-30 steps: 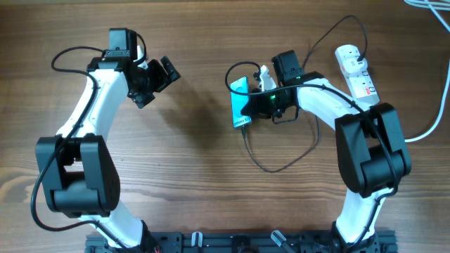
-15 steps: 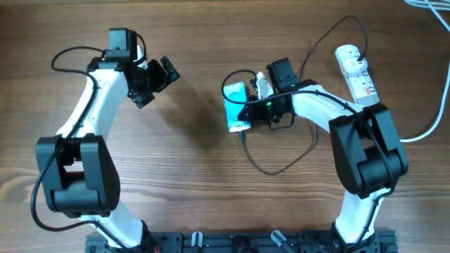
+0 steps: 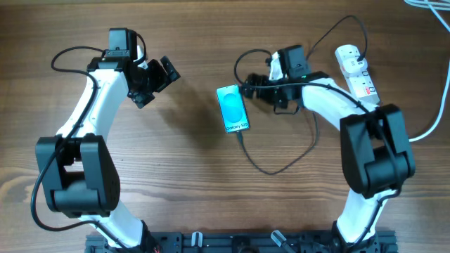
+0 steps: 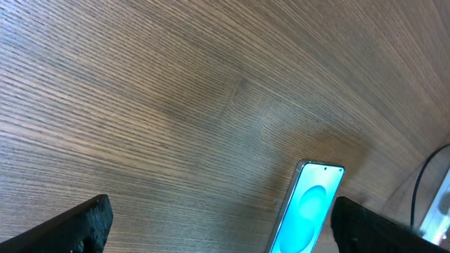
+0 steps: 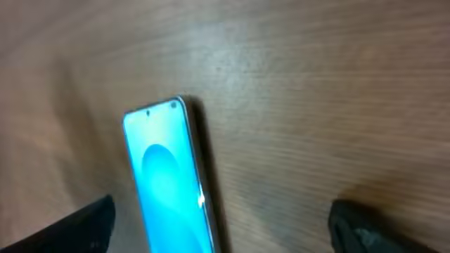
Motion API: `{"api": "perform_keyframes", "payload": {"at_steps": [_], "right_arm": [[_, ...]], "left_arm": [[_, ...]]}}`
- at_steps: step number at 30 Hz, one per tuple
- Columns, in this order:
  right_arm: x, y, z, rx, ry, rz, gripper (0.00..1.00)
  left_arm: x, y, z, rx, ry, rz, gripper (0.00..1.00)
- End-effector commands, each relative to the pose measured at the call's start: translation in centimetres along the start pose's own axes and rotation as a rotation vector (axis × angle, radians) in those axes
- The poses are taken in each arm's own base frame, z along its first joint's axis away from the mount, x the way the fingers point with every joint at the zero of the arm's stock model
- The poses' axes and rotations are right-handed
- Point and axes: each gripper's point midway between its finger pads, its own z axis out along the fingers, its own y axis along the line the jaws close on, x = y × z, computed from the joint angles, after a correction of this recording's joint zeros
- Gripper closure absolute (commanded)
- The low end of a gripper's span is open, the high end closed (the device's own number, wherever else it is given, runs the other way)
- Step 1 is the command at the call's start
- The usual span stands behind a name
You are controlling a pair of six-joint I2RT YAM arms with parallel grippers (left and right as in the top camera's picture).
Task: Plug charger to phone and switch on socket
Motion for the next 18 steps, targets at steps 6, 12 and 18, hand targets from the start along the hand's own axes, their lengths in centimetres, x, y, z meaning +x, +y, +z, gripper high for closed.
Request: {"api": "perform_keyframes", "payload": {"at_steps": [6, 12, 18], "right_arm": [[-3.4, -6.0, -0.2, 0.31, -0.197, -0.001, 0.0], [-3.4, -6.0, -0.2, 0.307, -0.202, 0.028, 0.0], [-3.4, -6.0, -0.2, 0.307, -0.202, 0.028, 0.0]], "left_arm": [[0.1, 0.0, 0.1, -0.007, -0.004, 0.024, 0.0], [0.1, 0.0, 0.1, -0.007, -0.004, 0.024, 0.0], [-0.4, -1.1, -2.1, 0.025, -0.054, 0.04, 0.0]]}}
